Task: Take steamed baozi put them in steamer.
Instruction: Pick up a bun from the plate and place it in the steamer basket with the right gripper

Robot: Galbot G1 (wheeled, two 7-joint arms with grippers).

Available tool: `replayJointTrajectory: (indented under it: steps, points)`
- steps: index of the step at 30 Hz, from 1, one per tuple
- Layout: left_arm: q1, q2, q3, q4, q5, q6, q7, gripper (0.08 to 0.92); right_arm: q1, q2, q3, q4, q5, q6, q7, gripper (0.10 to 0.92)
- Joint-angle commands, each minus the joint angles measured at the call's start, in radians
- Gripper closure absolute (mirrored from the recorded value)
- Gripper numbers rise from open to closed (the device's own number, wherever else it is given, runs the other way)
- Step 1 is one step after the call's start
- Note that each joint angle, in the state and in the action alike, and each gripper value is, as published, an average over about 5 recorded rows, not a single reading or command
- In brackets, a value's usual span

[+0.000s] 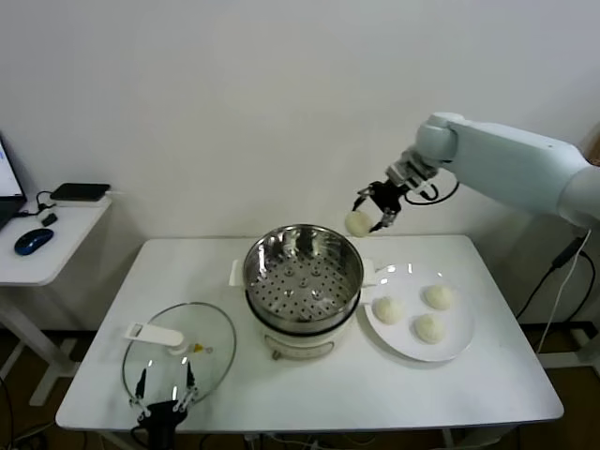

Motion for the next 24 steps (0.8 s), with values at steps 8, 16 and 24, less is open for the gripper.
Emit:
replayJointTrajectory:
  steps: [8, 16, 24]
  points:
    - [0.003, 0.002, -0.004, -0.009, -0.008, 0.001, -0.009, 0.177, -0.081, 0.342, -0.047, -0.258, -0.087, 0.286, -0.034, 0.338]
    - [0.000, 0.005, 0.006, -0.009, -0.008, -0.002, -0.012, 0.177, -0.166, 0.404, -0.035, -0.366, -0.152, 0.286, -0.045, 0.337]
    - [-0.005, 0.006, 0.013, -0.009, -0.010, -0.001, -0.014, 0.177, -0.217, 0.431, -0.012, -0.443, -0.176, 0.286, -0.042, 0.338]
